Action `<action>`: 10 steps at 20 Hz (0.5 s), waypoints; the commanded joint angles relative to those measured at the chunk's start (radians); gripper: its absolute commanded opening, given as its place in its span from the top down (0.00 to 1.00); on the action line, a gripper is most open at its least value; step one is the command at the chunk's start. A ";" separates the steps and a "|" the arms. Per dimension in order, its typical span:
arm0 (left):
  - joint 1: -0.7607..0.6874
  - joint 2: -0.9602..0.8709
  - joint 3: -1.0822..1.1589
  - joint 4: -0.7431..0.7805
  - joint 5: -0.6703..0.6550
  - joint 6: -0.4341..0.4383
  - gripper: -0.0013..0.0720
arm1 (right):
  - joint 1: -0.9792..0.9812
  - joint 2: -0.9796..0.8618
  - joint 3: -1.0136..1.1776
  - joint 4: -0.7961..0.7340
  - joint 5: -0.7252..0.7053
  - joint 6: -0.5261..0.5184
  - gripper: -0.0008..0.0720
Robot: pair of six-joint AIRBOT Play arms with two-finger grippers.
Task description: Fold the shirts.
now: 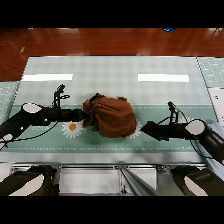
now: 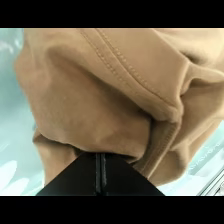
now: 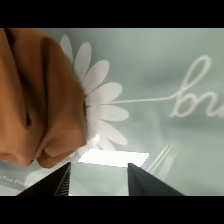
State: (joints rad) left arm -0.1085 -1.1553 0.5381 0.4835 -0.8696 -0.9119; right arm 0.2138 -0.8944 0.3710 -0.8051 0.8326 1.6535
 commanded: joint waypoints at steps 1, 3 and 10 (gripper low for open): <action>-0.002 -0.002 0.013 -0.002 0.002 0.003 0.95 | 0.071 -0.145 0.014 0.178 -0.076 -0.108 0.43; -0.002 -0.002 0.013 -0.002 0.002 0.003 0.95 | 0.098 -0.222 0.047 0.243 -0.076 -0.165 0.43; 0.035 0.001 0.046 -0.002 -0.021 0.003 0.95 | 0.160 -0.421 0.294 0.240 -0.020 -0.283 0.96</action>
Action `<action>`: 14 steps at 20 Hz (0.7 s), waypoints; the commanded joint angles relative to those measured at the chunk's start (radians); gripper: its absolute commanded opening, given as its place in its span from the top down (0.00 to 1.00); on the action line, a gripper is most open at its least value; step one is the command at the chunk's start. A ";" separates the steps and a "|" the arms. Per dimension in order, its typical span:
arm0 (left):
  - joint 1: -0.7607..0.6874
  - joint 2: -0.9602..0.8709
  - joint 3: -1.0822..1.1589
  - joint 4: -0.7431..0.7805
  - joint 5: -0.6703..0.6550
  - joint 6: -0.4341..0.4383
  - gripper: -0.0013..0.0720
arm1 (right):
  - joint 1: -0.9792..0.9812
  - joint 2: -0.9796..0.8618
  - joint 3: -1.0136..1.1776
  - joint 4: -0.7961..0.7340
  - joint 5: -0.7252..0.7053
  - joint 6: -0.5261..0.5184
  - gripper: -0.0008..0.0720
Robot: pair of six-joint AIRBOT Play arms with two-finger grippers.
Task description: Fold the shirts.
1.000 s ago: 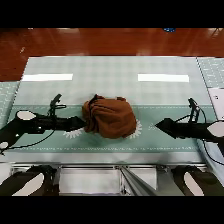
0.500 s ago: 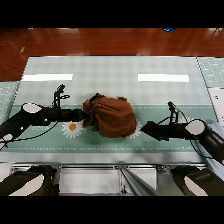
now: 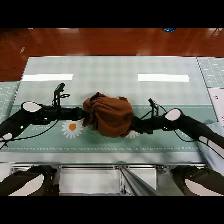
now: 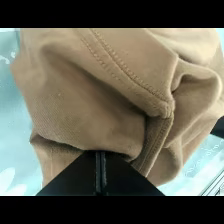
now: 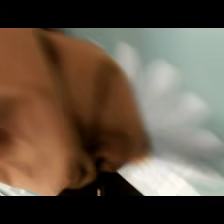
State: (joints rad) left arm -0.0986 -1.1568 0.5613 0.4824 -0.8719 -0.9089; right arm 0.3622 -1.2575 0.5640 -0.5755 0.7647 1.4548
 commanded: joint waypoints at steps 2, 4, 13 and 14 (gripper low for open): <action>0.105 0.026 0.123 -0.002 -0.099 0.000 0.95 | -0.035 -0.009 0.240 -0.101 0.155 -0.072 0.96; 0.196 0.075 0.271 -0.005 -0.142 -0.026 0.95 | -0.102 0.080 0.420 -0.266 0.224 0.016 0.96; 0.356 0.185 1.100 -0.003 -0.134 -0.208 0.95 | -0.272 0.333 1.244 -0.560 0.497 0.080 0.96; 0.356 0.206 1.154 -0.001 -0.134 -0.208 0.95 | -0.272 0.358 1.288 -0.589 0.531 0.080 0.96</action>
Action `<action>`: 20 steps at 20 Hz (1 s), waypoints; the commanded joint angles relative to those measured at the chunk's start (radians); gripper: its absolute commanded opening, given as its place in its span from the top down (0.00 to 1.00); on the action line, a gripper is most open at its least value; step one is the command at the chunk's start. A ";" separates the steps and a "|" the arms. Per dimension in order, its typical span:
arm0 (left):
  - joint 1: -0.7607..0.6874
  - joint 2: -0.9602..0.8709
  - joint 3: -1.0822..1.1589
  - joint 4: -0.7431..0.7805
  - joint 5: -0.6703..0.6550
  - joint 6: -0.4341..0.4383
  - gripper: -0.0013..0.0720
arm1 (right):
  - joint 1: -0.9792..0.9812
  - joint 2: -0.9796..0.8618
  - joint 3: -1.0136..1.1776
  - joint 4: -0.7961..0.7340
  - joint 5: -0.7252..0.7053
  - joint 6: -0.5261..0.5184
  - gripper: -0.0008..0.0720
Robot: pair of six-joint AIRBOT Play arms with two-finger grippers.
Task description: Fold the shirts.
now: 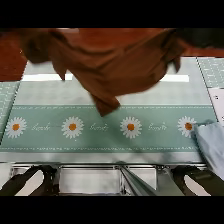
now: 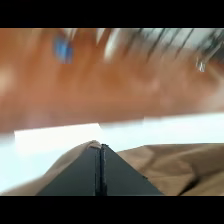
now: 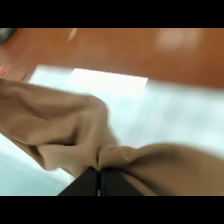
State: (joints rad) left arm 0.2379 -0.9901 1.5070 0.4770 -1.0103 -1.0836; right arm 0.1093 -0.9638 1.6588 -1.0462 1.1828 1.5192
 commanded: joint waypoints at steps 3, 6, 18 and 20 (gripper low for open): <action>0.019 0.145 0.276 0.122 0.026 -0.072 0.95 | -0.019 0.169 0.236 -0.218 0.203 0.017 0.96; 0.019 0.294 0.278 0.406 0.030 -0.168 0.95 | -0.019 0.262 0.236 -0.315 0.288 0.049 0.96; 0.018 0.412 -0.129 0.601 -0.236 -0.327 0.95 | -0.019 0.298 -0.352 -0.084 0.357 0.021 0.96; 0.014 0.360 -0.314 0.537 -0.176 -0.304 0.95 | -0.019 0.269 -0.577 -0.079 0.211 0.008 0.96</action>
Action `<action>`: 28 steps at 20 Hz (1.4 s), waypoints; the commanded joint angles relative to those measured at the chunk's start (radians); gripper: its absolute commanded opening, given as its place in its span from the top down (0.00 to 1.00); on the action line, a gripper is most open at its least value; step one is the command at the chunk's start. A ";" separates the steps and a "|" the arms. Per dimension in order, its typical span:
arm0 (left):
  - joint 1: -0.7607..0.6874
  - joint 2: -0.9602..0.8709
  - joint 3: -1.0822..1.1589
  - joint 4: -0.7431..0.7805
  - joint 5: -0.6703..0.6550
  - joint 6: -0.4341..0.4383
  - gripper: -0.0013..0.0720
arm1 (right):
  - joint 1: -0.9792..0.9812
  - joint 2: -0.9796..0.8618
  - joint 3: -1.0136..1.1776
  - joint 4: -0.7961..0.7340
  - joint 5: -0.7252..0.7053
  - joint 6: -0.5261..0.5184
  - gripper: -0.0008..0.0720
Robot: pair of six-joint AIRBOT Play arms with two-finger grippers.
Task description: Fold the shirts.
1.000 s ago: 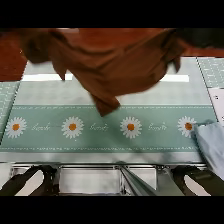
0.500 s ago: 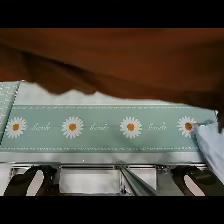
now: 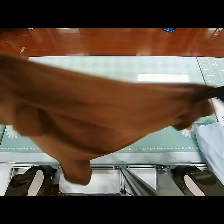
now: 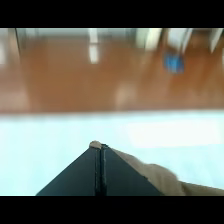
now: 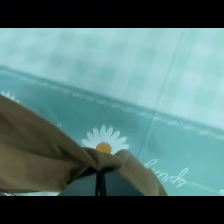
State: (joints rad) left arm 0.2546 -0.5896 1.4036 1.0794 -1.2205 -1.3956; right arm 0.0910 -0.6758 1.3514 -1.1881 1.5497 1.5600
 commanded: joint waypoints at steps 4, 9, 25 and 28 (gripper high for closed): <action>-0.043 -0.252 -0.420 -0.085 0.344 0.034 0.95 | -0.021 -0.269 -0.412 0.061 -0.379 -0.101 0.96; -0.154 -0.607 -0.333 -0.086 0.611 0.033 0.95 | -0.161 -0.715 -0.185 0.344 -0.489 -0.189 0.96; 0.171 -0.717 -0.467 -0.058 -0.122 0.179 0.29 | -0.548 -0.653 -0.077 0.086 -0.181 -0.135 0.43; 0.265 -0.608 -0.750 -0.084 -0.039 0.110 0.29 | -0.562 -0.494 -0.423 0.130 -0.314 -0.134 0.43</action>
State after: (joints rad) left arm 0.4294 -1.2827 0.8848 1.0344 -1.2591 -1.2533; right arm -0.4393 -1.3048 1.1702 -0.9947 1.3125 1.4155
